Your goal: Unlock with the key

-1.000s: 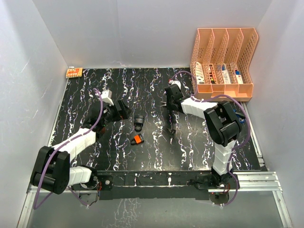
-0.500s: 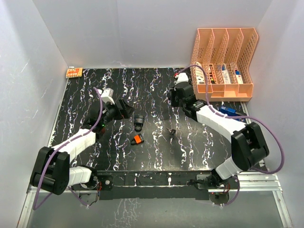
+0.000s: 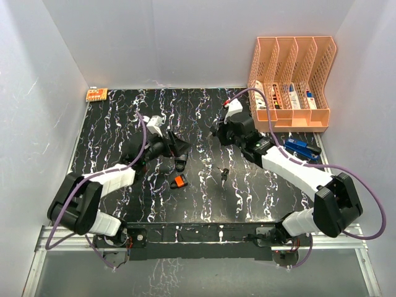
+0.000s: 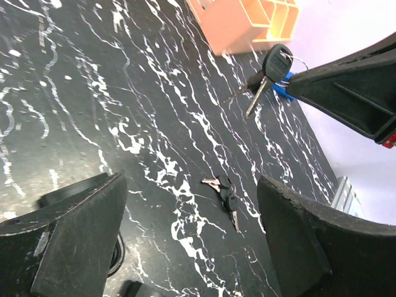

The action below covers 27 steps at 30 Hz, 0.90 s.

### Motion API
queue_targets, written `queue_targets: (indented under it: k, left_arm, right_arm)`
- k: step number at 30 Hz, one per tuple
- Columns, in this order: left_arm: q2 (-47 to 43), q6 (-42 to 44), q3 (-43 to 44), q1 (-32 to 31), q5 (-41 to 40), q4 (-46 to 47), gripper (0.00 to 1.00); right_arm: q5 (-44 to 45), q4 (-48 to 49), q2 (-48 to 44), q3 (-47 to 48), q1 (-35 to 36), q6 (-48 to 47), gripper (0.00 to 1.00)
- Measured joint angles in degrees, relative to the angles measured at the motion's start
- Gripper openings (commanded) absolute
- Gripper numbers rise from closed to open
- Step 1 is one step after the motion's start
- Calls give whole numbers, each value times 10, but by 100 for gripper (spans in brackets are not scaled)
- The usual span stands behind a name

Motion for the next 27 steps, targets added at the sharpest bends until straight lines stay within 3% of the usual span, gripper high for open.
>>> queue_targets:
  k: [7,17,27]
  left_arm:
    - [75,-41,7,-42,9,78,75]
    - [119,-93,6,-49,23,210,71]
    - [151,-106,6,-54,45,257,64]
  right_arm:
    - [-13,11,0,-1,20,5,0]
    - [-26,27,7,-7,39,18,0]
    - [-29,28,22,-10,57,22,0]
